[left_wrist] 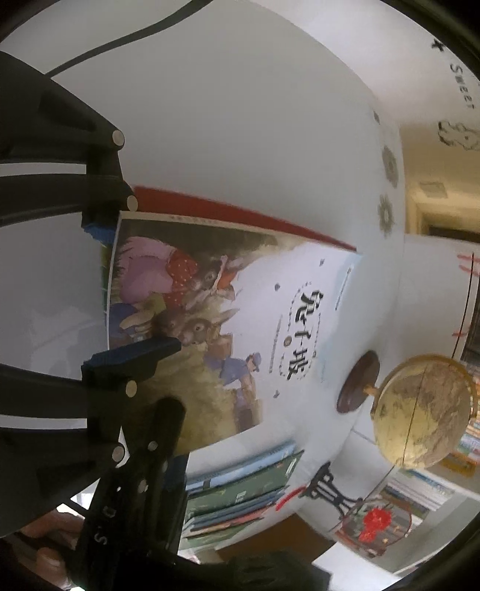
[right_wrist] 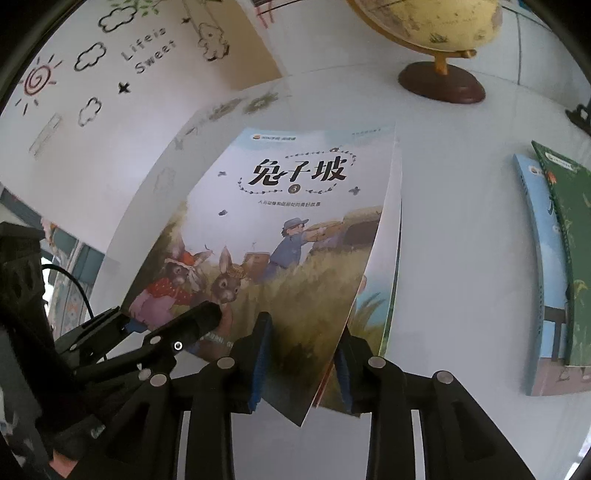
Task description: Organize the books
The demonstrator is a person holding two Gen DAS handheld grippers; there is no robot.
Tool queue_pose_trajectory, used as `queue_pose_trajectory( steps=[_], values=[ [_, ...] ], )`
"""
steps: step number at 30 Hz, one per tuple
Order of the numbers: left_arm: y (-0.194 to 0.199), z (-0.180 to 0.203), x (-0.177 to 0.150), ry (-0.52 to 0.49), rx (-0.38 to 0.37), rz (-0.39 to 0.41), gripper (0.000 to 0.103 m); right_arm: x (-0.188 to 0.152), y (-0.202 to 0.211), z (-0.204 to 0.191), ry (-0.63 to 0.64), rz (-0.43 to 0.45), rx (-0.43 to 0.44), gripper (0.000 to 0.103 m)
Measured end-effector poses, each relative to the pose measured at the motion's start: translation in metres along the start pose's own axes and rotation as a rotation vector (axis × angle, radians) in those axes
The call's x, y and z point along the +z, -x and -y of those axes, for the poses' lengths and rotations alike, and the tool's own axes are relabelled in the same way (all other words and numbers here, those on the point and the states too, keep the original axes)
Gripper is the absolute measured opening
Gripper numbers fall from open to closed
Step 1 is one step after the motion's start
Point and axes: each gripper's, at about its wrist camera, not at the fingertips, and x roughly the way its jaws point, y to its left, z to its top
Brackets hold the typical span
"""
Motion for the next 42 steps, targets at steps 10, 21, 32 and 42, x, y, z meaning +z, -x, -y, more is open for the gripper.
queue_pose_trajectory(
  steps=[10,21,32,42],
  values=[
    [0.003,0.014,0.007,-0.017,0.123,-0.008,0.052,-0.020,0.029,0.018,-0.047,0.011,0.005,0.043],
    [0.004,0.014,0.002,-0.020,0.312,-0.023,0.070,-0.058,0.061,0.031,-0.024,0.027,-0.007,0.045],
    [0.050,0.037,-0.037,-0.051,0.285,0.001,0.071,-0.070,0.083,0.019,-0.026,0.055,0.008,0.045],
    [0.130,0.156,-0.039,-0.140,0.126,0.185,0.071,-0.106,0.197,0.038,0.028,0.199,-0.134,0.045]
  ],
)
